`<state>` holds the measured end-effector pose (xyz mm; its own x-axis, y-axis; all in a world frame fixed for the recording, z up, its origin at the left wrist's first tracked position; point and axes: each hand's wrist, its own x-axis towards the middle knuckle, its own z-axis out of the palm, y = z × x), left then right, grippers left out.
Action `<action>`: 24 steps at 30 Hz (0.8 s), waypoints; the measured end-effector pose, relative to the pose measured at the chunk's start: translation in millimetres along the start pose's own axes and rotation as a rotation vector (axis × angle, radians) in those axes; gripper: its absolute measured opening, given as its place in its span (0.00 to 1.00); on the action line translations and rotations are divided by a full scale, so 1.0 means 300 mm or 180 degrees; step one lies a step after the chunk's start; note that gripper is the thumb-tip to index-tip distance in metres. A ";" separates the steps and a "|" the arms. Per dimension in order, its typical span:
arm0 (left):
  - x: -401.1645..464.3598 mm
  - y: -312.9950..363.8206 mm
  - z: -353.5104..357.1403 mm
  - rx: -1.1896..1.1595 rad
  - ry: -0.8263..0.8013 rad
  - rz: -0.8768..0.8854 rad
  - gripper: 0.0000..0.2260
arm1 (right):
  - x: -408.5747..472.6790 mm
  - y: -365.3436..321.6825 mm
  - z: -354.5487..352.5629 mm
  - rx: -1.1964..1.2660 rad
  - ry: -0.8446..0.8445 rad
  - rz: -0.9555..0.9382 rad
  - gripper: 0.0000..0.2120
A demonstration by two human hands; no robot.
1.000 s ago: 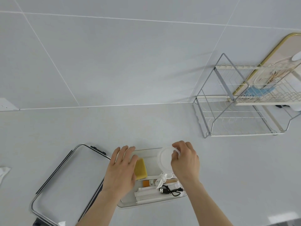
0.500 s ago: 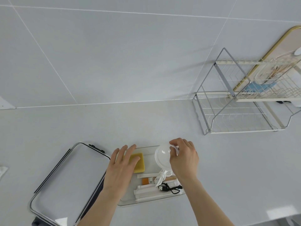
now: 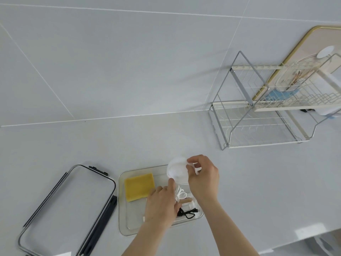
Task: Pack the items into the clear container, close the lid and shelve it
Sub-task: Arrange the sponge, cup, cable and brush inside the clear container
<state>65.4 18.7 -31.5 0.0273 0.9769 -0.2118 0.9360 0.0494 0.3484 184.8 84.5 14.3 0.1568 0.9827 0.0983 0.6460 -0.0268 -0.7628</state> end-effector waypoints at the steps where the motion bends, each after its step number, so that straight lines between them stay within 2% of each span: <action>1: 0.003 0.000 0.003 -0.0014 -0.0028 -0.0026 0.23 | -0.005 0.002 0.002 -0.0058 0.0010 -0.0113 0.12; 4: 0.012 -0.003 -0.016 -0.0149 -0.0002 0.0052 0.17 | -0.007 0.005 -0.001 -0.0248 0.0061 -0.0400 0.12; 7: -0.010 -0.034 -0.080 -0.0330 0.0097 0.0380 0.14 | 0.008 0.001 -0.013 -0.0453 0.0048 -0.0759 0.11; 10: -0.061 -0.116 -0.156 -0.0059 0.0232 0.0676 0.13 | 0.006 -0.011 -0.005 -0.0743 -0.0155 -0.1131 0.11; 13: -0.096 -0.199 -0.210 0.0228 0.0213 0.0641 0.11 | -0.008 -0.016 0.024 -0.1140 -0.0393 -0.1304 0.14; 18: -0.135 -0.259 -0.223 0.0827 -0.0038 0.0636 0.11 | -0.023 -0.015 0.075 -0.1783 -0.0549 -0.1439 0.24; 24: -0.147 -0.261 -0.189 0.1056 -0.0133 0.0482 0.14 | -0.034 0.017 0.089 -0.1759 -0.0641 -0.1432 0.25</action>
<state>-28.8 -16.4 2.3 0.1821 0.9583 -0.2200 0.9830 -0.1719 0.0650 166.4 79.4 -7.6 -0.3176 0.9336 0.1658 0.9058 0.3504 -0.2383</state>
